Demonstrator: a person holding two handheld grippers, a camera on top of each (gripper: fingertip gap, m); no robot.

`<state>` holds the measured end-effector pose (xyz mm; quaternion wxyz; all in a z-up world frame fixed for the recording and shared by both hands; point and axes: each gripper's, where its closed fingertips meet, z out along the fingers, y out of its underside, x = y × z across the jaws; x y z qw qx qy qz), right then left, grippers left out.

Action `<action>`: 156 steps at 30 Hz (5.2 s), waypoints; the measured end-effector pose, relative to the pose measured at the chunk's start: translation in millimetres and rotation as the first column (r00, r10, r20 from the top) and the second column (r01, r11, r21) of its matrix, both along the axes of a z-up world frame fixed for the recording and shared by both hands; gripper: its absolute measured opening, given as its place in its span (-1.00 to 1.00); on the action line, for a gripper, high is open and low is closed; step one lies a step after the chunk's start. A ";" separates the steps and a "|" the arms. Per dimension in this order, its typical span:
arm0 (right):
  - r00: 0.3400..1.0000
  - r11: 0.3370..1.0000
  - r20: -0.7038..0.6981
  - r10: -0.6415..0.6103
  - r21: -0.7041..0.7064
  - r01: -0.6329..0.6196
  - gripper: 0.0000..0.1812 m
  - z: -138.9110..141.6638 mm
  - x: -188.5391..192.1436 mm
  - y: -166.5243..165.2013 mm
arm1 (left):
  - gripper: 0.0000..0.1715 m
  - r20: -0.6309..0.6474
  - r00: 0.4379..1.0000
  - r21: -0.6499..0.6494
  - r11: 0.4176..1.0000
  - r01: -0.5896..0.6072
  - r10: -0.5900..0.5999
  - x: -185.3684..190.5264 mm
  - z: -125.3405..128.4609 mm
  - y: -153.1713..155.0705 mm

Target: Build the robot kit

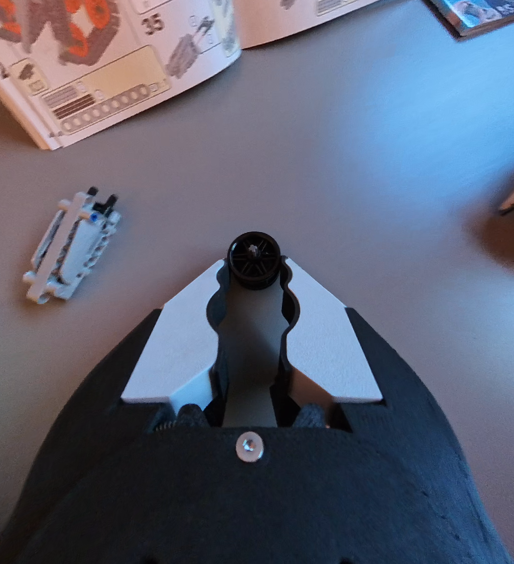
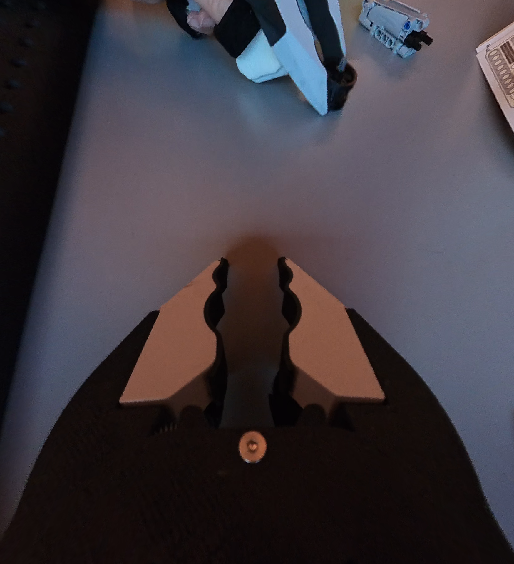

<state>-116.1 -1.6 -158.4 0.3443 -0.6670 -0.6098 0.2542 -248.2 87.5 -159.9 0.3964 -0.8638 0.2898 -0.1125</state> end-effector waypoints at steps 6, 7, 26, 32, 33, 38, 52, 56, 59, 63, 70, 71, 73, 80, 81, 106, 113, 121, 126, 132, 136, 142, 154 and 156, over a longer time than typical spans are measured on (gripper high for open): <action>1.000 0.997 0.003 -0.007 0.072 0.007 -0.72 1.2 -2.6 4.5 | -0.64 -0.162 0.973 0.123 0.975 0.185 -0.164 35.4 19.5 2.3; 1.000 0.995 0.003 -0.025 0.095 0.024 -0.72 1.8 -2.5 8.7 | -0.64 -0.220 0.960 0.159 0.965 0.210 -0.173 37.1 25.9 7.5; 0.910 0.919 -0.248 -0.331 0.134 0.371 -0.96 40.0 11.0 87.7 | -0.64 -0.447 0.588 -0.631 0.704 0.327 -0.674 15.7 4.1 -31.2; 0.921 0.927 -0.240 -0.308 0.142 0.347 -0.96 39.2 9.1 84.4 | -0.64 -0.479 0.576 -0.677 0.697 0.236 -0.662 3.6 2.6 -35.2; 0.924 0.930 -0.232 -0.304 0.139 0.341 -0.96 37.9 8.5 83.8 | -0.63 -0.489 0.574 -0.665 0.706 0.243 -0.657 5.4 1.9 -32.7; 0.937 0.938 -0.216 -0.275 0.152 0.311 -0.96 36.0 6.0 79.6 | -0.60 -0.493 0.561 -0.632 0.717 0.294 -0.665 16.5 -3.1 -28.3; 0.974 0.945 -0.036 -0.224 0.238 0.226 -0.92 11.1 -6.2 70.4 | -0.37 -0.018 0.920 -0.275 0.887 0.371 -0.391 11.2 0.9 -23.6; 0.980 0.938 0.002 -0.197 0.290 0.188 -0.92 7.0 -15.2 64.6 | -0.39 -0.018 0.943 -0.201 0.925 0.322 -0.332 15.5 0.1 -14.6; 0.982 0.930 0.022 -0.186 0.325 0.169 -0.93 5.0 -16.1 63.3 | -0.43 -0.064 0.945 -0.152 0.939 0.308 -0.321 19.9 -1.7 -9.3; 0.980 0.935 0.019 -0.199 0.302 0.184 -0.93 4.7 -14.8 65.7 | -0.62 -0.061 0.936 -0.086 0.936 0.341 -0.346 27.3 -1.5 -7.3; 0.983 0.932 0.022 -0.182 0.323 0.165 -0.93 5.0 -11.8 64.9 | -0.63 -0.104 0.928 -0.156 0.928 0.339 -0.357 23.6 -1.9 -14.2; 0.983 0.932 0.022 -0.180 0.324 0.163 -0.93 5.0 -11.4 64.7 | -0.63 -0.141 0.921 -0.190 0.923 0.334 -0.362 20.6 -2.5 -18.2; 0.985 0.931 0.022 -0.173 0.329 0.156 -0.94 5.0 -11.1 63.7 | -0.63 -0.231 0.899 -0.269 0.912 0.309 -0.372 12.4 -1.3 -26.0; 0.993 0.936 0.030 -0.111 0.338 0.094 -0.95 4.6 -10.0 50.0 | -0.63 -0.491 0.710 -0.543 0.815 0.203 -0.504 -15.3 28.4 -48.8; 0.995 0.940 0.031 -0.098 0.330 0.082 -0.95 4.3 -9.4 46.8 | -0.63 -0.510 0.674 -0.589 0.788 0.180 -0.535 -19.0 30.9 -51.6; 0.986 0.937 0.164 0.014 0.343 -0.070 -1.00 -0.7 -9.8 13.1 | -0.62 -0.567 0.338 -0.821 0.550 -0.155 -0.751 -54.0 5.1 -61.6; 0.988 0.944 0.152 0.009 0.326 -0.059 -1.00 -0.8 -10.0 13.5 | -0.62 -0.553 0.352 -0.829 0.540 -0.145 -0.755 -49.1 -1.4 -61.4; 0.989 0.947 0.147 0.009 0.316 -0.056 -1.00 -0.8 -10.2 13.5 | -0.62 -0.550 0.363 -0.831 0.535 -0.153 -0.752 -48.6 -2.9 -59.9; 0.989 0.948 0.146 0.008 0.314 -0.054 -1.00 -0.9 -10.2 13.5 | -0.48 -0.556 0.385 -0.825 0.543 -0.154 -0.737 -45.9 -4.3 -58.1; 0.990 0.951 0.143 0.007 0.306 -0.051 -1.00 -1.0 -10.2 13.5 | -0.42 -0.567 0.392 -0.815 0.561 -0.143 -0.724 -44.6 -1.1 -56.6; 0.991 0.953 0.136 0.005 0.299 -0.045 -1.00 -1.0 -10.1 13.5 | -0.38 -0.580 0.411 -0.798 0.591 -0.116 -0.703 -39.7 5.8 -54.7; 0.992 0.956 0.129 0.003 0.290 -0.040 -1.00 -1.0 -10.1 13.6 | -0.30 -0.606 0.473 -0.739 0.673 -0.037 -0.639 -31.0 27.7 -49.7; 0.997 0.974 0.076 -0.004 0.227 -0.013 -1.00 -1.1 -11.5 13.8 | -0.13 -0.178 0.981 -0.192 0.981 0.040 -0.075 1.4 60.0 -28.2; 0.998 0.977 0.069 -0.007 0.215 -0.008 -1.00 -1.0 -11.6 13.9 | -0.08 -0.109 0.993 -0.020 0.999 0.046 -0.048 6.1 71.1 -23.4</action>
